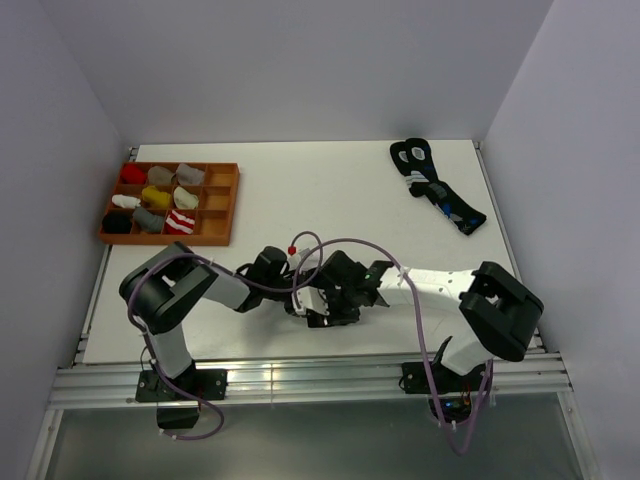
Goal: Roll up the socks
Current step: Roll the sock at the center of the board.
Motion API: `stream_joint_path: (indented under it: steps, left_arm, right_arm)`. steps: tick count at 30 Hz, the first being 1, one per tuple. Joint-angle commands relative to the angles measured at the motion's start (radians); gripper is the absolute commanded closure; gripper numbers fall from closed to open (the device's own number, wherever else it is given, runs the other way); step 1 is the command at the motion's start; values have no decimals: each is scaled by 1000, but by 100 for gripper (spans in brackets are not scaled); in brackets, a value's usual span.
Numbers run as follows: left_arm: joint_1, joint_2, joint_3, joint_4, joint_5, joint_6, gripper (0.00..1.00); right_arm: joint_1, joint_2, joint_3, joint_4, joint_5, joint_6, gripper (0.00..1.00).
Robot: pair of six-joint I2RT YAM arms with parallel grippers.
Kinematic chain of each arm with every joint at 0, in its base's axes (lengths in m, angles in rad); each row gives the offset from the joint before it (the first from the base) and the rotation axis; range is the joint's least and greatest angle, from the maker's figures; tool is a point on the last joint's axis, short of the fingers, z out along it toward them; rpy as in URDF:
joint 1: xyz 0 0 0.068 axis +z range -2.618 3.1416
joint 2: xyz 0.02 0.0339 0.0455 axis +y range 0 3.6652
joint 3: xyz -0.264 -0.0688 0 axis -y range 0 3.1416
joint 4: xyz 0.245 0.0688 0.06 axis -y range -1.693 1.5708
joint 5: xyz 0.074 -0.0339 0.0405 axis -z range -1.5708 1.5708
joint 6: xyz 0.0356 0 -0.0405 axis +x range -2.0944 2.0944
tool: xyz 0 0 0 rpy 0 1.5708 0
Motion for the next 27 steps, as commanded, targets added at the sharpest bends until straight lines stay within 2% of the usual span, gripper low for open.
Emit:
stream_joint_path:
  steps: [1,6,10,14,17,19,23,27]
  left_arm:
    - [1,-26,-72,9,-181,-5,77]
    - [10,-99,-136,206,-227,-50,72]
    - [30,-168,-190,273,-290,-84,72]
    - [65,-269,-242,288,-324,-72,71]
    - [71,-332,-238,182,-353,-20,71]
    - [71,-358,-250,168,-371,2,71]
    - [70,-410,-332,189,-400,-2,74]
    - [71,-459,-457,304,-427,-55,75]
  right_arm:
    - [-30,70,49,-105,-37,26,72]
    - [-45,112,89,-165,-54,40,72]
    - [-53,143,103,-179,-43,43,73]
    - [-56,156,118,-202,-51,43,73]
    - [-57,178,150,-240,-66,40,72]
    - [-60,201,189,-269,-91,32,72]
    - [-91,271,308,-413,-169,26,72]
    - [-149,371,448,-551,-252,5,72]
